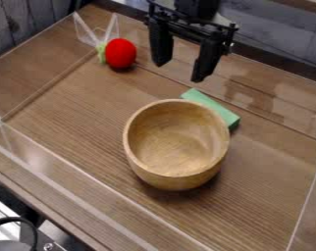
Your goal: Move the red fruit to the right
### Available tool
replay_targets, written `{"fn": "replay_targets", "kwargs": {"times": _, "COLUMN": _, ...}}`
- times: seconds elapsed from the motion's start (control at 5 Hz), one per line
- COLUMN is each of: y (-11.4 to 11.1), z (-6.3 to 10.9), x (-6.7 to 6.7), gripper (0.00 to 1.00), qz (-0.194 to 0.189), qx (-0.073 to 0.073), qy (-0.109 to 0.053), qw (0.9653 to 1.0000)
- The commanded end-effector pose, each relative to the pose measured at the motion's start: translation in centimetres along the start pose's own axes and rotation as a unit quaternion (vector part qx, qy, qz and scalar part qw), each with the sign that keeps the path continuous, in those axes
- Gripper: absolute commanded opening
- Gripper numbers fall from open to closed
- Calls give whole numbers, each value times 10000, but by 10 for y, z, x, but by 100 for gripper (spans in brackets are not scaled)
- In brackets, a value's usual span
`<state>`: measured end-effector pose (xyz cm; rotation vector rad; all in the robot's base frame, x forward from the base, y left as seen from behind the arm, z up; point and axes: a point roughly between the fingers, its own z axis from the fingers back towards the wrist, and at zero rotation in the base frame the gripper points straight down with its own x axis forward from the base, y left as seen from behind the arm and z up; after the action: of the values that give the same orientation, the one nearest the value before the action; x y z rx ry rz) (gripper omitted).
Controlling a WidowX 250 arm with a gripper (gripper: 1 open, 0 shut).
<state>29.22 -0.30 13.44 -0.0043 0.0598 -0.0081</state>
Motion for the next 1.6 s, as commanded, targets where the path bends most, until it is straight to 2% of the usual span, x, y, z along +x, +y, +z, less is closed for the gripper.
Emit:
{"fn": "replay_targets", "kwargs": {"times": 0.0, "y": 21, "z": 1, "x": 9, "gripper": 100, "qz": 378, "qx": -15, "qy": -127, "qw": 9992}}
{"fn": "replay_targets", "kwargs": {"times": 0.2, "y": 49, "z": 6, "x": 21, "gripper": 100, "qz": 792, "qx": -13, "qy": -313, "qw": 9964}}
{"fn": "replay_targets", "kwargs": {"times": 0.6, "y": 113, "z": 3, "x": 37, "gripper": 100, "qz": 1345, "qx": 23, "qy": -607, "qw": 9891}}
{"fn": "replay_targets", "kwargs": {"times": 0.8, "y": 123, "z": 2, "x": 40, "gripper": 100, "qz": 1420, "qx": 18, "qy": -698, "qw": 9874}}
{"fn": "replay_targets", "kwargs": {"times": 1.0, "y": 126, "z": 2, "x": 45, "gripper": 100, "qz": 1396, "qx": 17, "qy": -773, "qw": 9872}}
{"fn": "replay_targets", "kwargs": {"times": 1.4, "y": 160, "z": 3, "x": 62, "gripper": 100, "qz": 1661, "qx": -17, "qy": -879, "qw": 9822}}
